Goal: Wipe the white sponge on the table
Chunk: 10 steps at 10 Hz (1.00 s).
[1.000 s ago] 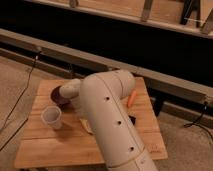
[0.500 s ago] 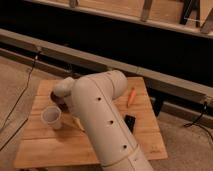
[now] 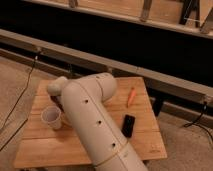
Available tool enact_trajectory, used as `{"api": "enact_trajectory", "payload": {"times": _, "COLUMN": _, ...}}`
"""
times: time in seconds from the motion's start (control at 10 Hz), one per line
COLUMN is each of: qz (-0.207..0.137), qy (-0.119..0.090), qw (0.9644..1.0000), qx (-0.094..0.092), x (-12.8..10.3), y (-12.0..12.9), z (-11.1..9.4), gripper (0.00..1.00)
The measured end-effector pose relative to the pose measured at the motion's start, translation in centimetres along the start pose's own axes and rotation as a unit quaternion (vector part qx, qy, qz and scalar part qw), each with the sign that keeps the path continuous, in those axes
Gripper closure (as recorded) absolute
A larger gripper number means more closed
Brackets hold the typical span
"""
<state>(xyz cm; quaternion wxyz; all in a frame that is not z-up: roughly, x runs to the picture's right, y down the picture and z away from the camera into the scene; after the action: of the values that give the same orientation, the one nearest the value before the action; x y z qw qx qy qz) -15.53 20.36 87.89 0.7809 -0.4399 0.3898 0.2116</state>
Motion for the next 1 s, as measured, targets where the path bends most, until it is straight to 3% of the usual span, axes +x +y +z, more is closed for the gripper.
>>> {"api": "enact_trajectory", "payload": {"times": 0.4, "qz": 0.023, "qy": -0.008, "qw": 0.9997, "qx": 0.004, "x": -0.5, "y": -2.2, "z": -1.0, "gripper": 1.00}}
{"api": "enact_trajectory", "payload": {"times": 1.0, "qz": 0.059, "qy": 0.009, "qw": 0.9982, "qx": 0.011, "x": 0.5, "y": -5.5, "z": -0.1, "gripper": 1.00}}
